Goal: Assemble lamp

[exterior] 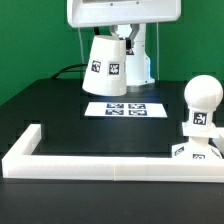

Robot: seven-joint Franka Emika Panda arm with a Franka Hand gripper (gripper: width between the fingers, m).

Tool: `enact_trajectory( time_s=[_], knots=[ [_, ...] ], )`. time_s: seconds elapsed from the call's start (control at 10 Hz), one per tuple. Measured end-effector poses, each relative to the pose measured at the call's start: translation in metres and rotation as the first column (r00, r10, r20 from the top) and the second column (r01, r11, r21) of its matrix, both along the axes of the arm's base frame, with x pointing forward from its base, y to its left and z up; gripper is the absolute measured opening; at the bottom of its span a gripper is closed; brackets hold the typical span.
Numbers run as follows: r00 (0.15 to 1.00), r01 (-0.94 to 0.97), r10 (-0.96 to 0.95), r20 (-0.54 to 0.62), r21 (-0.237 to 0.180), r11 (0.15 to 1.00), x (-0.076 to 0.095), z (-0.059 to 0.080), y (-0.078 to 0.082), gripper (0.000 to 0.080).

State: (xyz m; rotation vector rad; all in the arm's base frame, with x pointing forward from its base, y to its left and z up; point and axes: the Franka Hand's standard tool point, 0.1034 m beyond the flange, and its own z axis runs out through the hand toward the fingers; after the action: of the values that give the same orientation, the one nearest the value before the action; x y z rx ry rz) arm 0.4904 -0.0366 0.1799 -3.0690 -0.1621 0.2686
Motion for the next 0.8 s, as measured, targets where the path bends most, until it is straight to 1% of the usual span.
enact_trajectory(
  time_s=[0.1, 0.2, 0.3, 0.4, 0.5, 0.6, 0.7, 0.8],
  knots=[
    [1.0, 0.004, -0.004, -0.003, 0.003, 1.0, 0.0, 0.001, 0.003, 0.0045],
    [0.999, 0.028, -0.028, -0.016, 0.031, 0.999, 0.007, 0.008, 0.02, 0.0045],
    [0.999, 0.033, -0.033, -0.002, 0.036, 0.999, 0.021, 0.016, 0.033, 0.0045],
    [0.999, 0.042, -0.042, -0.001, 0.041, 0.998, 0.028, 0.021, 0.043, 0.0045],
    [0.999, 0.054, -0.054, -0.007, 0.043, 0.998, 0.037, 0.028, 0.053, 0.0045],
    [0.998, 0.062, -0.062, -0.001, 0.04, 0.997, 0.049, 0.038, 0.065, 0.0045],
    [0.995, 0.097, -0.096, -0.02, 0.041, 0.994, 0.058, 0.05, 0.078, 0.0045],
    [0.988, 0.144, -0.142, -0.065, 0.024, 0.989, 0.065, 0.062, 0.089, 0.0045]
  ],
)
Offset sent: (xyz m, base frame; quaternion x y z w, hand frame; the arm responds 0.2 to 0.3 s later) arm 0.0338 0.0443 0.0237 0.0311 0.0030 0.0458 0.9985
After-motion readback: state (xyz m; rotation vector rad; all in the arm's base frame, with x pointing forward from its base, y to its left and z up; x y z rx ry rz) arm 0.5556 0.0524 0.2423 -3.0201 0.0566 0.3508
